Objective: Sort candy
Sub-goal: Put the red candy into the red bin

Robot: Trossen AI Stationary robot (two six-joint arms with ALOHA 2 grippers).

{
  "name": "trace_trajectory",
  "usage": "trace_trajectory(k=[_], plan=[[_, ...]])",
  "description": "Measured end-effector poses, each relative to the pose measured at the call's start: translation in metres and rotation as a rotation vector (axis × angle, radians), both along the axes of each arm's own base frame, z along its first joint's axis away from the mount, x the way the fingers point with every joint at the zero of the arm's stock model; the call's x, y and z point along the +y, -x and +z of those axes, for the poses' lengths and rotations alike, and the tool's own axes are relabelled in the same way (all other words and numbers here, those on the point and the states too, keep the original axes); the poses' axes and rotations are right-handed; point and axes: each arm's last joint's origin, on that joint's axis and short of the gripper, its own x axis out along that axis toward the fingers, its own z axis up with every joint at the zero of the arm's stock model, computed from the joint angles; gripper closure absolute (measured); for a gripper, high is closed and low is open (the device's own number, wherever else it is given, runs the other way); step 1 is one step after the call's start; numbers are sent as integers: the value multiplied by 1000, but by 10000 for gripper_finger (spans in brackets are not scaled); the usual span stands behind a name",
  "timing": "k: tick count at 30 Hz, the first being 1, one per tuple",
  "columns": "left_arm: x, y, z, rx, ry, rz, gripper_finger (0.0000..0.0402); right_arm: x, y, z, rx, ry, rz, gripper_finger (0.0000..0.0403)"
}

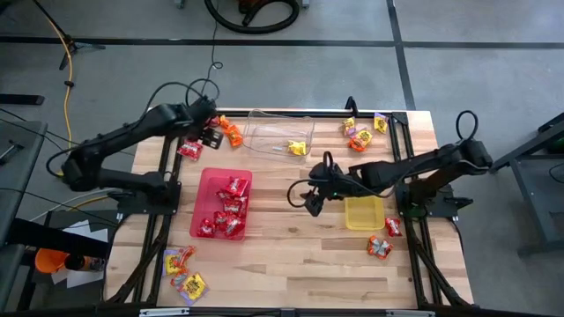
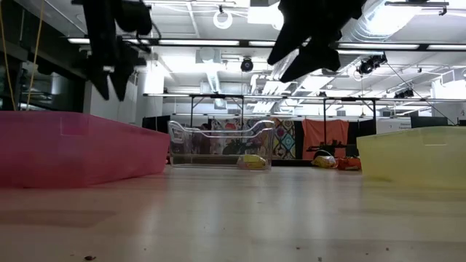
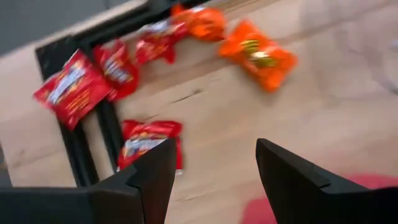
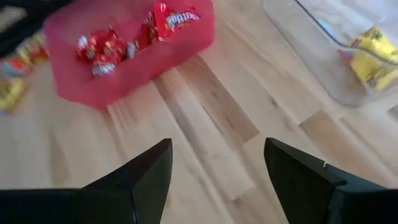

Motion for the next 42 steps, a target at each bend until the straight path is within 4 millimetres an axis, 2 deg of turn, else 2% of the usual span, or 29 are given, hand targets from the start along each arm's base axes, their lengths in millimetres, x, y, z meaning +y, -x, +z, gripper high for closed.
trace_trajectory(k=[4,12,16,22,29,33,38,40,42], plan=[[5,6,-27,20,58,155,193,-8,-1,0,28,70,73,155],[-17,29,-80,39,147,481,193,-22,-2,-1,59,119,219,155],[-19,33,-95,-32,95,618,193,-29,-3,-1,66,141,244,155],[-14,33,-118,-181,0,787,193,-40,-3,-1,63,115,181,155],[-12,45,-143,-300,-102,1054,193,-44,-3,-1,57,92,144,155],[-8,50,-156,-404,-139,1112,193,-44,-4,0,43,74,124,155],[-9,58,-166,-446,-151,1171,193,-44,-5,1,23,56,103,155],[-10,59,-167,-446,-150,1181,202,-44,-5,1,12,45,92,155],[-10,59,-167,-437,-147,1170,228,-44,-6,2,1,42,88,155]])
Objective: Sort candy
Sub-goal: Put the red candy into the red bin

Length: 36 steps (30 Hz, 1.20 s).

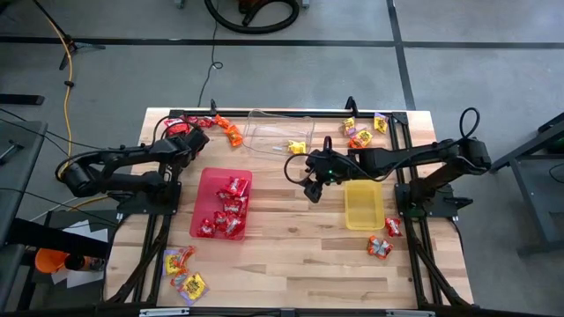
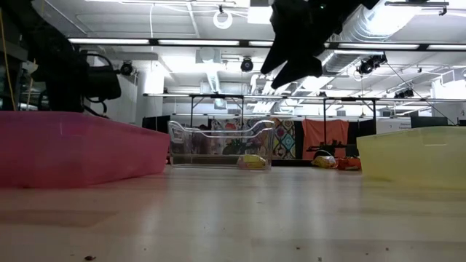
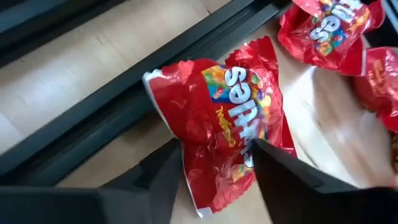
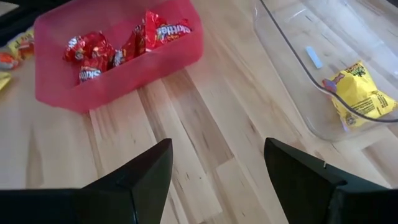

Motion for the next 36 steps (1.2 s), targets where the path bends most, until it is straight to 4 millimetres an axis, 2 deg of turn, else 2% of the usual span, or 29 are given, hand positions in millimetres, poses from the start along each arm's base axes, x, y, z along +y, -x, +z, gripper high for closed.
trace_trajectory(k=[2,5,7,15,23,32,36], plan=[[-1,0,-1,15,9,-23,273,0,-1,1,-10,0,0,155],[-1,0,0,28,12,-65,363,0,-1,1,-17,-6,-6,155],[-1,-1,1,21,9,-94,387,0,-1,1,-19,-16,-17,155],[-4,-3,16,-47,-32,-278,397,-1,-1,1,-29,-19,-44,155],[-12,-9,46,-121,-254,-458,400,-1,-4,4,-63,-16,-40,155],[-24,-29,83,-325,-568,-657,401,-2,-4,5,-73,4,-59,155],[-36,-40,92,-419,-589,-783,401,-2,-4,5,-72,4,-59,155]])
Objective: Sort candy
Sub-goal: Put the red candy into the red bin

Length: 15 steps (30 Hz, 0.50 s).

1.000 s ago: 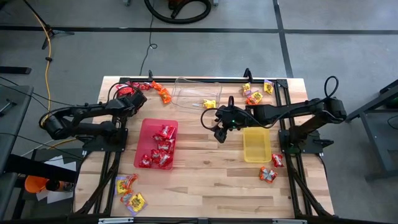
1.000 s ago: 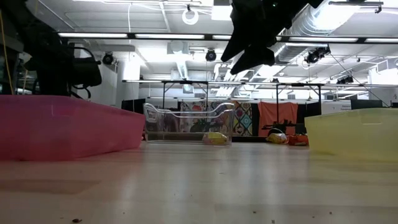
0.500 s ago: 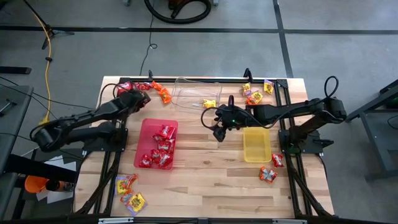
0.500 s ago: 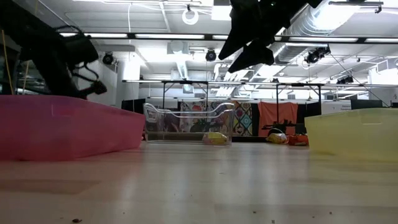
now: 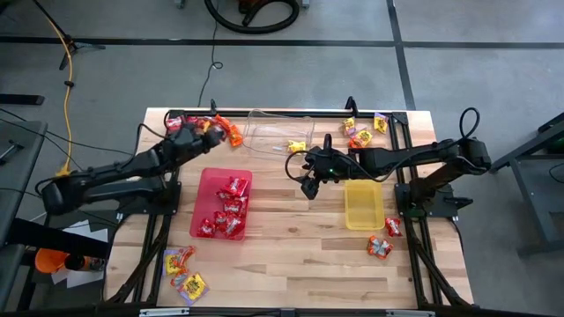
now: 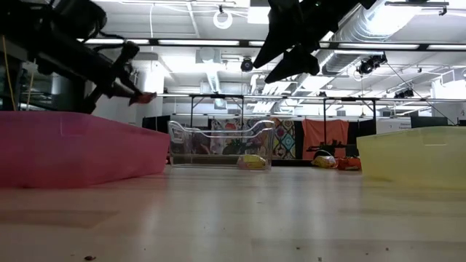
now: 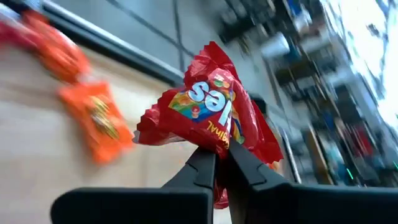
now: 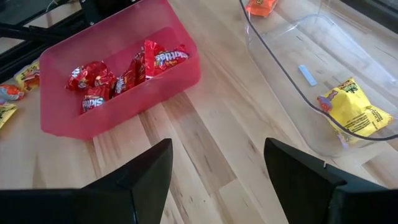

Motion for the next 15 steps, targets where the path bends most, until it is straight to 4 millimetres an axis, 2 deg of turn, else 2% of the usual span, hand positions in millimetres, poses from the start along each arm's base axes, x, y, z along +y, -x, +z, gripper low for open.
trace_trajectory(k=[8,15], plan=[[-33,-19,40,32,-41,-309,401,0,0,0,0,0,0,155],[-68,-18,68,240,3,-568,401,0,0,0,0,0,0,155]])
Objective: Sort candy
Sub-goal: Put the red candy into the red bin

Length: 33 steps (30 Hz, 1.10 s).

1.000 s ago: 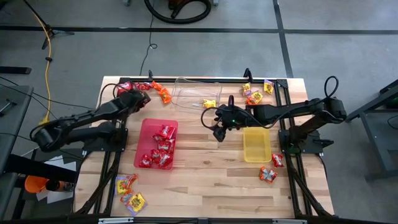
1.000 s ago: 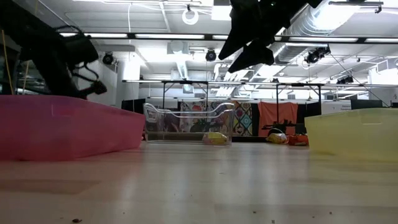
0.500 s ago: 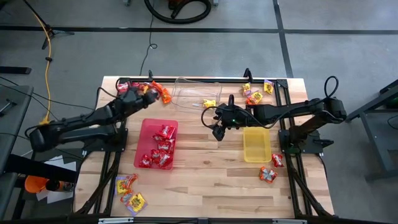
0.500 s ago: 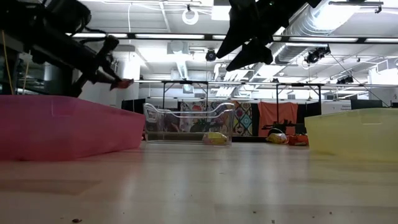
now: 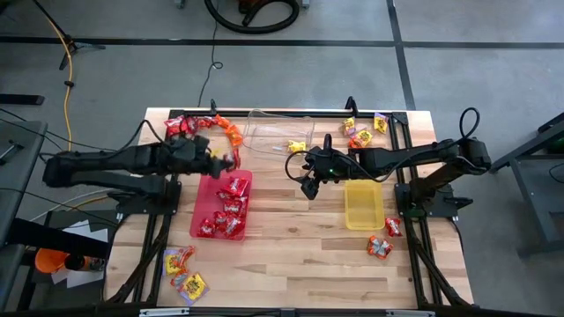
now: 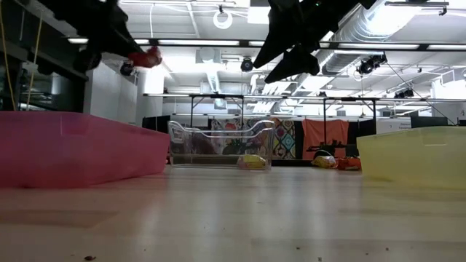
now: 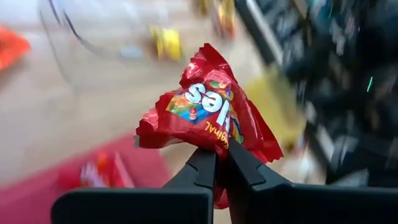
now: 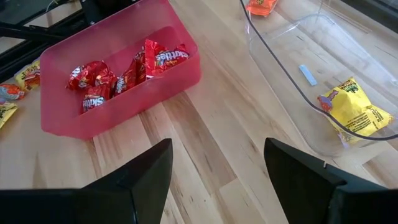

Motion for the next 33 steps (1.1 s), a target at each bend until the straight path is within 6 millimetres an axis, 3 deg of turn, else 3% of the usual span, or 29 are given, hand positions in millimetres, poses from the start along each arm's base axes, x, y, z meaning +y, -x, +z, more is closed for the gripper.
trace_trajectory(k=[9,14,24,33], plan=[[-57,-1,-16,284,30,-440,401,0,0,0,4,0,0,155],[-80,-7,-30,391,41,-573,401,0,0,0,7,9,8,155],[-84,-11,-36,440,82,-591,376,-2,0,0,8,16,7,155],[-80,-11,-33,463,169,-605,270,-1,0,0,0,-27,20,155]])
